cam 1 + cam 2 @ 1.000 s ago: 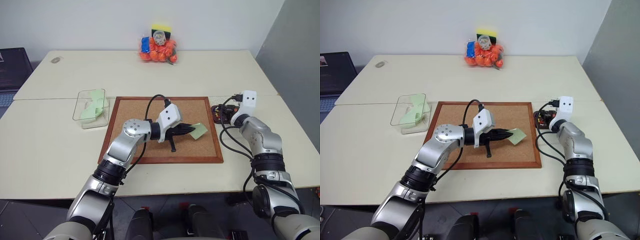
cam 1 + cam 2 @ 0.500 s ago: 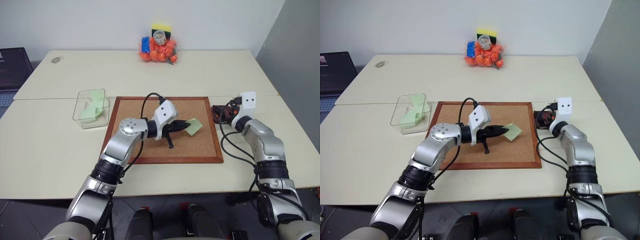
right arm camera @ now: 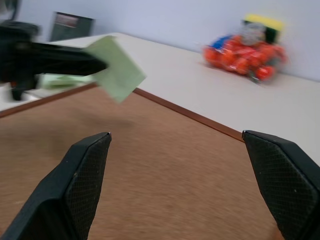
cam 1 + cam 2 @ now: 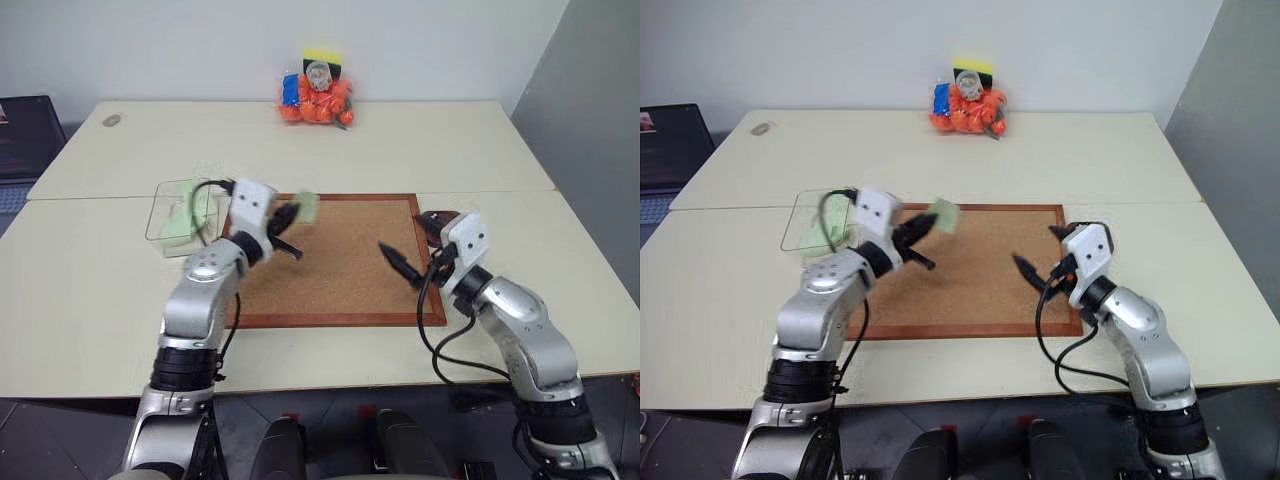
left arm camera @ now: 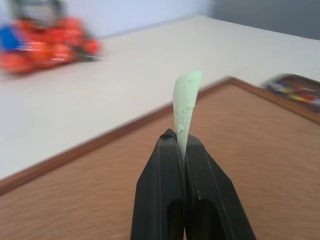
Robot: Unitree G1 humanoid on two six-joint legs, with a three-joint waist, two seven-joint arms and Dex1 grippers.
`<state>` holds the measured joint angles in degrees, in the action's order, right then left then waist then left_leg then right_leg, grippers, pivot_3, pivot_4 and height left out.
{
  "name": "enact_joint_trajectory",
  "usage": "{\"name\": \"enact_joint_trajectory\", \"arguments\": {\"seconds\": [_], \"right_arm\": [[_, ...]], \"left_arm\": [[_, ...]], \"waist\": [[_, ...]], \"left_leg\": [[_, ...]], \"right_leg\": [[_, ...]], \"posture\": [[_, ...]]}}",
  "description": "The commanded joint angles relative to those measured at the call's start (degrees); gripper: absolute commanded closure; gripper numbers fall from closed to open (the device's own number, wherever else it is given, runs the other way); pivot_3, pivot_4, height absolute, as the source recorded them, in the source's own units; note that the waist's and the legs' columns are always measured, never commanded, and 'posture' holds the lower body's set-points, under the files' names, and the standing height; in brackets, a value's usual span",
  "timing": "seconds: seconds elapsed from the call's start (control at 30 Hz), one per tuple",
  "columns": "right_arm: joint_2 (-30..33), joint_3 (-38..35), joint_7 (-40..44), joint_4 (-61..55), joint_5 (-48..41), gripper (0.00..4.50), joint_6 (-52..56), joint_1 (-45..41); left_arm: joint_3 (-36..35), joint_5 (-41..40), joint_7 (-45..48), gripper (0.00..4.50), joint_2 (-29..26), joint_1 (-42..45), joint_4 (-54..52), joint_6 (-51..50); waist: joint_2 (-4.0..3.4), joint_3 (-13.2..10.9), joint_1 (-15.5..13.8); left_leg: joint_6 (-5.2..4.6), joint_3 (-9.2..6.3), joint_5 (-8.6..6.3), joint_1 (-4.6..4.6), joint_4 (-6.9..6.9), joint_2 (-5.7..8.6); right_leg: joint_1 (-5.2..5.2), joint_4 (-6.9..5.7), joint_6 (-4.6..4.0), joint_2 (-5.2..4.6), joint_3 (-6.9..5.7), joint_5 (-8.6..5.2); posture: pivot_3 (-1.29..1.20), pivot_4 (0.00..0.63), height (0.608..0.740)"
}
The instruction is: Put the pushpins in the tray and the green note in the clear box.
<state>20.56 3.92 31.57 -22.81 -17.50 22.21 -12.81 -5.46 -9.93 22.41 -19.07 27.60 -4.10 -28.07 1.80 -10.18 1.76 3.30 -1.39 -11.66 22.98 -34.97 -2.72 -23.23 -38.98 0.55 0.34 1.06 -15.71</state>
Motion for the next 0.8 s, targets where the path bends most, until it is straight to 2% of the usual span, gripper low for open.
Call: {"name": "enact_joint_trajectory", "arguments": {"seconds": [0.03,0.2,0.33,0.5,0.63,0.8], "right_arm": [[1.94,0.67,3.82,-5.66,-4.48,0.05,2.60,-0.43],[1.44,1.08,5.00,-6.28,-7.71,0.05,4.68,-2.23],[1.07,1.81,5.25,-5.40,-8.02,0.05,4.78,-3.19],[1.07,2.07,5.32,-4.86,-8.00,0.05,4.58,-3.66],[1.17,1.87,5.24,-4.58,-8.00,0.00,4.53,-4.03],[1.46,1.55,4.84,-4.92,-8.02,0.00,4.81,-3.76]], "left_arm": [[-6.51,2.62,-8.10,4.50,-1.96,-0.09,-1.04,0.93],[-12.18,4.98,-16.93,4.50,-2.95,0.26,2.45,0.48],[-13.89,5.46,-21.83,4.50,-1.60,1.35,5.54,0.47],[-13.61,5.10,-23.49,4.50,-0.87,1.89,7.14,0.93],[-13.93,3.90,-23.64,3.89,-0.49,2.30,7.65,1.43],[-13.76,4.18,-23.88,2.80,-0.79,2.67,8.49,0.92]], "waist": [[0.04,-0.02,-0.01],[0.08,-0.03,-0.01],[0.13,-0.03,-0.12],[0.22,-0.04,-0.27],[0.22,-0.04,-0.25],[0.22,-0.04,-0.23]], "left_leg": [[0.00,0.01,0.00,0.00,0.00,0.01],[0.00,-0.02,0.00,-0.01,0.00,0.00],[0.00,-0.02,0.00,0.00,0.00,0.01],[0.01,-0.01,0.00,0.03,0.00,0.02],[0.02,-0.01,0.00,0.02,0.00,0.02],[0.02,-0.01,0.00,0.02,0.00,0.02]], "right_leg": [[0.00,0.00,0.01,-0.02,0.00,0.01],[0.00,0.01,0.01,-0.02,-0.03,0.00],[0.01,0.01,0.01,-0.03,-0.05,0.01],[0.01,0.03,0.02,-0.06,-0.06,0.01],[0.01,0.02,0.02,-0.06,-0.06,0.01],[0.01,0.02,0.02,-0.06,-0.06,0.01]], "posture": [[0.00,0.150,0.740],[0.00,0.150,0.740],[0.00,0.150,0.740],[0.00,0.150,0.740],[0.00,0.150,0.740],[0.00,0.150,0.740]]}}
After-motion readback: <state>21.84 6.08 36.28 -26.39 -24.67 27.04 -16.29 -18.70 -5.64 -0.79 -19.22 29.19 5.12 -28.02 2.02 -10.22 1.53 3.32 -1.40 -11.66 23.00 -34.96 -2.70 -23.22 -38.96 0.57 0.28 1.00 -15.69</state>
